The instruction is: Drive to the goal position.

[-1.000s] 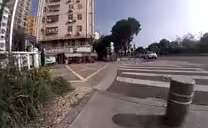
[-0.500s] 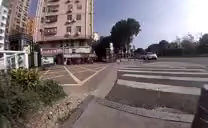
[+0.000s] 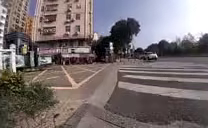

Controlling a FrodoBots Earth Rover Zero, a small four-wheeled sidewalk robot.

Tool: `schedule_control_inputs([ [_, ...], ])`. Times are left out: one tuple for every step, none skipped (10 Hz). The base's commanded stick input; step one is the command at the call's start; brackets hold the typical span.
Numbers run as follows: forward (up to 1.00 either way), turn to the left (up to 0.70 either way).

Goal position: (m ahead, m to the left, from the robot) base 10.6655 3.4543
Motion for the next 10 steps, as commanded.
schedule_control_inputs([
  [0.70,0.00],
  [0.70,0.00],
  [0.70,0.00],
  [0.70,0.00],
  [0.70,0.00],
  [0.70,0.00],
  [0.70,0.00],
  [0.70,0.00],
  [0.70,0.00],
  [0.70,0.00],
])
